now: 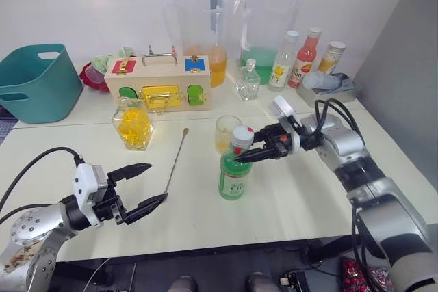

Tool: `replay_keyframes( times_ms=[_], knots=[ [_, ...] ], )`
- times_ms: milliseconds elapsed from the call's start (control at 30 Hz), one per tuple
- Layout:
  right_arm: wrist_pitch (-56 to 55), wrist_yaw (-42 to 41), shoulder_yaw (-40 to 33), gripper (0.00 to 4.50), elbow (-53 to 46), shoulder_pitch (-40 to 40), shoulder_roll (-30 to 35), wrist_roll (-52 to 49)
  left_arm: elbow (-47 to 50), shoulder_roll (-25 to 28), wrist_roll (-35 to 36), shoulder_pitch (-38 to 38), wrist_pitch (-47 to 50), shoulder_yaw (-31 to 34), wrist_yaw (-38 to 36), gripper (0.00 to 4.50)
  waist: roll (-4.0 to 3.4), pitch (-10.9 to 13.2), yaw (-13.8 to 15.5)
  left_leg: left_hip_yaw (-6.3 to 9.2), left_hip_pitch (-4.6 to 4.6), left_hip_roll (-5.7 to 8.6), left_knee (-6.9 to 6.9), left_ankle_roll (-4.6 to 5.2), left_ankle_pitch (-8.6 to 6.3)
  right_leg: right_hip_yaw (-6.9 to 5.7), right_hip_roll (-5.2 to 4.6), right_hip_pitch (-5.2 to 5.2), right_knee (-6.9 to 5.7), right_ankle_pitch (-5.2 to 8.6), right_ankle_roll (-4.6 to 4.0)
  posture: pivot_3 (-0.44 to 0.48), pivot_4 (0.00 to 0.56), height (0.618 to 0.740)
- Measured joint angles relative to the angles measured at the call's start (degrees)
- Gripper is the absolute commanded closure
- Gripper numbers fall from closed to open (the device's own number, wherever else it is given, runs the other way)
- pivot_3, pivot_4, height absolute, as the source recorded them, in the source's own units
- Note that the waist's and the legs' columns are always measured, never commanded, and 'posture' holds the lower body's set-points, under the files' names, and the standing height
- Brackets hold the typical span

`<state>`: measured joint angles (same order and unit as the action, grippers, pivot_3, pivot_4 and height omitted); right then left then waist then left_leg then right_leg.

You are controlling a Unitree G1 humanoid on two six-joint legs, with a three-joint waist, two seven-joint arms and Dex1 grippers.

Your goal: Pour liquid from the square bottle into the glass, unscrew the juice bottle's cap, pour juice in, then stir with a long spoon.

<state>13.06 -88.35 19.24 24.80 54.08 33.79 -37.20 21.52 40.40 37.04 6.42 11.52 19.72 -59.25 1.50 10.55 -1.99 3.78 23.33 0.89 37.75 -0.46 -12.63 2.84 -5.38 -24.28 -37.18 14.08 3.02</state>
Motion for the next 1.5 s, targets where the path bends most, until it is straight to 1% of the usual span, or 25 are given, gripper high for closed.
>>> replay_keyframes(
  times_ms=[200,267,333,433,533,700,833,1100,1167,1200,1367,1400,1500],
  knots=[
    [8.3,14.36,-8.17,3.22,-19.13,-8.91,0.24,-0.1,-2.28,0.07,-0.01,-3.47,-0.11,-1.99,-1.2,0.0,0.0,0.0,0.22,0.01,-0.01,-0.01,0.01,0.0,0.0,0.0,0.02,-0.01,-0.02,0.0,0.0,0.0,0.15,0.74],
    [11.95,21.29,-11.21,3.22,-28.25,-12.9,0.45,-0.29,-3.41,0.06,-0.11,-5.68,-0.11,-3.52,-1.86,0.0,0.01,0.0,0.54,0.03,-0.02,-0.01,0.01,0.0,0.0,-0.03,0.03,0.02,-0.02,0.0,0.0,0.0,0.15,0.74],
    [15.77,27.21,-12.39,3.22,-35.16,-16.18,0.32,-0.71,-4.83,0.01,-0.7,-7.65,-0.12,-4.94,-2.41,0.0,0.01,0.0,0.83,0.0,-0.01,0.0,0.02,0.0,0.0,-0.03,0.03,0.02,-0.01,0.0,0.0,0.0,0.15,0.74],
    [20.62,33.55,-13.45,3.22,-41.82,-20.12,0.33,-1.29,-6.76,-0.52,-1.02,-9.62,-0.15,-6.67,-3.22,0.0,0.01,0.0,1.06,-0.03,0.0,0.01,0.04,0.0,0.01,-0.02,0.02,0.04,0.01,0.0,0.01,0.0,0.15,0.74],
    [23.87,39.64,-14.82,3.22,-45.46,-22.67,0.1,-1.17,-8.12,-1.09,-1.11,-11.34,-0.21,-7.84,-4.33,0.0,0.01,0.0,1.13,-0.06,-0.01,0.01,0.06,0.01,0.01,-0.02,0.02,0.04,0.01,0.0,0.01,0.0,0.15,0.74],
    [25.27,47.28,-15.62,3.22,-49.54,-26.33,-1.63,1.08,-10.3,-1.78,-1.72,-14.71,-0.21,-9.95,-5.33,0.0,0.02,-0.01,1.12,-0.05,-0.01,0.0,0.06,0.01,0.01,-0.02,0.05,0.07,0.01,0.0,0.01,0.0,0.15,0.74],
    [25.67,52.93,-15.61,3.22,-52.17,-29.11,-4.84,2.88,-11.22,-1.89,-2.21,-16.61,-0.16,-11.04,-5.64,0.0,0.03,-0.02,1.07,-0.04,-0.03,-0.01,0.06,0.01,0.01,-0.02,0.08,0.08,0.0,0.0,0.01,0.0,0.15,0.74],
    [24.5,57.65,-15.55,3.22,-54.9,-32.78,-8.66,4.99,-11.21,-1.95,-2.23,-17.24,0.0,-11.61,-5.7,0.0,0.07,-0.06,0.75,-0.06,-0.18,-0.09,0.06,0.01,0.02,-0.02,0.15,0.21,0.0,0.0,0.0,0.0,0.15,0.74],
    [24.96,58.19,-15.9,2.17,-54.88,-32.96,-9.3,4.52,-11.21,-1.95,-2.23,-16.95,0.0,-11.61,-5.69,0.0,0.09,-0.08,0.69,-0.07,-0.2,-0.11,0.06,0.01,0.02,-0.02,0.16,0.22,0.0,0.0,0.0,0.0,0.15,0.74],
    [25.02,58.21,-16.16,1.92,-54.76,-32.91,-9.3,4.5,-11.21,-1.95,-2.23,-16.85,-0.01,-11.62,-5.69,0.0,0.1,-0.08,0.69,-0.07,-0.2,-0.11,0.06,0.01,0.02,-0.02,0.17,0.22,0.0,0.0,0.0,0.0,0.15,0.74],
    [26.31,55.59,-15.71,0.21,-51.25,-32.11,-8.05,4.3,-11.22,-2.28,-2.56,-15.89,-0.36,-11.61,-5.68,0.0,0.11,-0.08,0.76,-0.1,-0.16,-0.09,0.06,0.02,0.02,-0.02,0.14,0.18,0.01,0.0,0.0,0.0,0.15,0.74],
    [26.32,54.66,-15.72,0.03,-50.53,-31.33,-7.31,4.31,-11.22,-2.49,-2.87,-15.49,-0.49,-11.62,-5.67,0.0,0.1,-0.08,0.77,-0.12,-0.15,-0.08,0.06,0.01,0.02,-0.02,0.13,0.18,0.02,0.0,0.0,0.0,0.15,0.74],
    [26.2,51.06,-16.25,0.03,-48.56,-28.66,-5.16,4.13,-11.25,-2.92,-3.22,-14.75,-0.94,-11.63,-5.57,0.0,0.11,-0.08,0.8,-0.1,-0.16,-0.12,0.06,0.01,0.01,-0.02,0.18,0.18,0.02,0.01,0.0,0.0,0.15,0.74]
  ],
)
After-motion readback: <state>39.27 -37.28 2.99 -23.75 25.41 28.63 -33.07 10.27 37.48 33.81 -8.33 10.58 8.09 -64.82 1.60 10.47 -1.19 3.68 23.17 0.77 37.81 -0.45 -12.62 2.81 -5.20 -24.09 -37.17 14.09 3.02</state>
